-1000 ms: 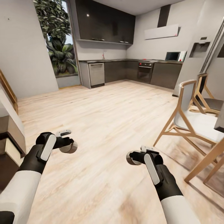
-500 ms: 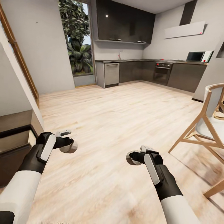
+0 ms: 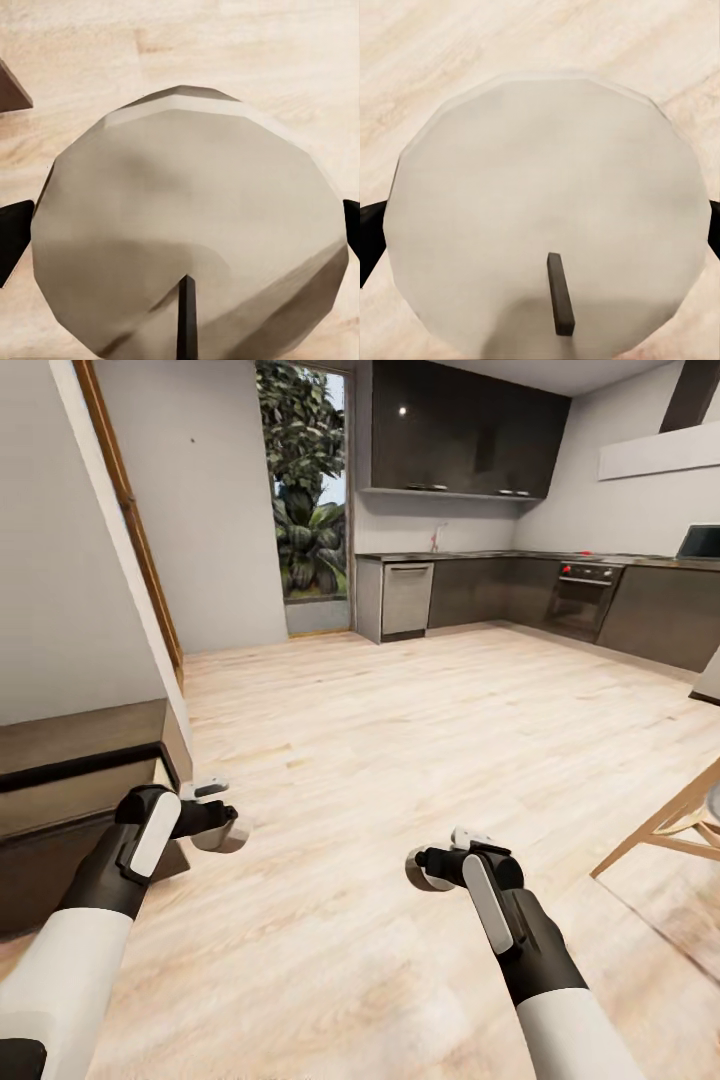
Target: Place each of the two pumpkins and all three candles from the living room inside a cabinet in the living room (use any cabinet), then make sure every cabinet is closed, and position the cauldron so it is next to a table in the living room.
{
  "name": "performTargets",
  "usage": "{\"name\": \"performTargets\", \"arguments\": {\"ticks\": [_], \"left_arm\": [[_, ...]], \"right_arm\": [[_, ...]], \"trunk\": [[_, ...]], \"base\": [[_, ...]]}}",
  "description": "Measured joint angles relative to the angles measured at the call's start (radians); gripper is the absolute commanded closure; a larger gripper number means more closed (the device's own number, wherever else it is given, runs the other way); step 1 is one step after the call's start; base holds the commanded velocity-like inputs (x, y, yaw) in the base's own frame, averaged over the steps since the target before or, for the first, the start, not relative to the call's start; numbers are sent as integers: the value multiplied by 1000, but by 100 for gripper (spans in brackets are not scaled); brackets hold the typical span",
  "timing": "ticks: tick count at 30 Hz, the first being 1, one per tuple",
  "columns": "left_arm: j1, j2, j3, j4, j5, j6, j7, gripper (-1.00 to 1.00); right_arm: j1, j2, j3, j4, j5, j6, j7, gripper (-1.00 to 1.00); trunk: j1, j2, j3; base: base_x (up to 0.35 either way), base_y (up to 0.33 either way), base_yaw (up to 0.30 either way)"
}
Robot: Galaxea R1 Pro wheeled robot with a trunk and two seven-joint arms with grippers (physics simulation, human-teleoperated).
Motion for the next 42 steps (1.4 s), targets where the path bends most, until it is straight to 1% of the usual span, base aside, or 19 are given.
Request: {"name": "performTargets", "arguments": {"ticks": [5,11,14,19,42], "left_arm": [[0,0,0,0,0,0,0,100],[0,0,0,0,0,0,0,100],[0,0,0,0,0,0,0,100],[0,0,0,0,-2,0,0,100],[0,0,0,0,0,0,0,100]], "right_arm": [[0,0,0,0,0,0,-1,100],[0,0,0,0,0,0,0,100],[0,0,14,0,-1,0,0,100],[0,-1,22,0,-2,0,-1,100],[0,-2,26,0,-2,-2,2,100]], "trunk": [[0,0,0],[0,0,0],[0,0,0],[0,0,0],[0,0,0]], "base": [[4,40,291],[93,144,292],[179,202,292],[220,218,249],[257,215,14]]}}
